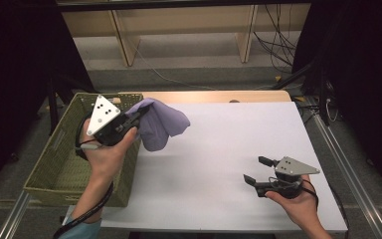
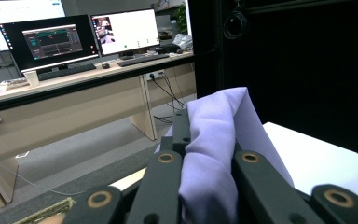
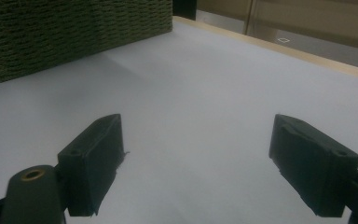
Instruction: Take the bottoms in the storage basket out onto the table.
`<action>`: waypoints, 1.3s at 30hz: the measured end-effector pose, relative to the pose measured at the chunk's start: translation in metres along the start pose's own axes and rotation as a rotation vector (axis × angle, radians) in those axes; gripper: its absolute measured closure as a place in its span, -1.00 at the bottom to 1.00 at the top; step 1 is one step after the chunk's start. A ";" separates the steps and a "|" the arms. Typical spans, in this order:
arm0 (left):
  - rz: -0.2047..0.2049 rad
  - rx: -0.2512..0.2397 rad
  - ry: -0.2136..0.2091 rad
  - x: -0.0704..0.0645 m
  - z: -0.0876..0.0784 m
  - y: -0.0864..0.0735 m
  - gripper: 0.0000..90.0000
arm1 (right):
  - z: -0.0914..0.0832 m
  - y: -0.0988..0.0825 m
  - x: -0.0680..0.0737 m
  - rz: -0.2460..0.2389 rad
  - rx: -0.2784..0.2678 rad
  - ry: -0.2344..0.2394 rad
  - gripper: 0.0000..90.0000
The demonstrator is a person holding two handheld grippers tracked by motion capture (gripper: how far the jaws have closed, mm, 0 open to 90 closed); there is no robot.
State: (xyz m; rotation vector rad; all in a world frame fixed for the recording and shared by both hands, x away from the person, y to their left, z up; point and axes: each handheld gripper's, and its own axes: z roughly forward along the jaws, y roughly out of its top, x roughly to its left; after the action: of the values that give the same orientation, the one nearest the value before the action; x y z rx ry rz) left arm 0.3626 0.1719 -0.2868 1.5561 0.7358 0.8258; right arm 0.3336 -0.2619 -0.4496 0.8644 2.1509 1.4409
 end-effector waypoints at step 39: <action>0.006 0.023 -0.054 -0.016 0.013 -0.004 0.88 | 0.000 -0.001 0.000 0.003 0.003 0.000 -0.58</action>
State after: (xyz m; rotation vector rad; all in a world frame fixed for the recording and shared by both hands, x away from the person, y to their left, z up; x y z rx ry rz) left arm 0.3650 0.1520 -0.2940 1.5961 0.7035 0.7791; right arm 0.3340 -0.2620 -0.4503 0.8689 2.1535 1.4398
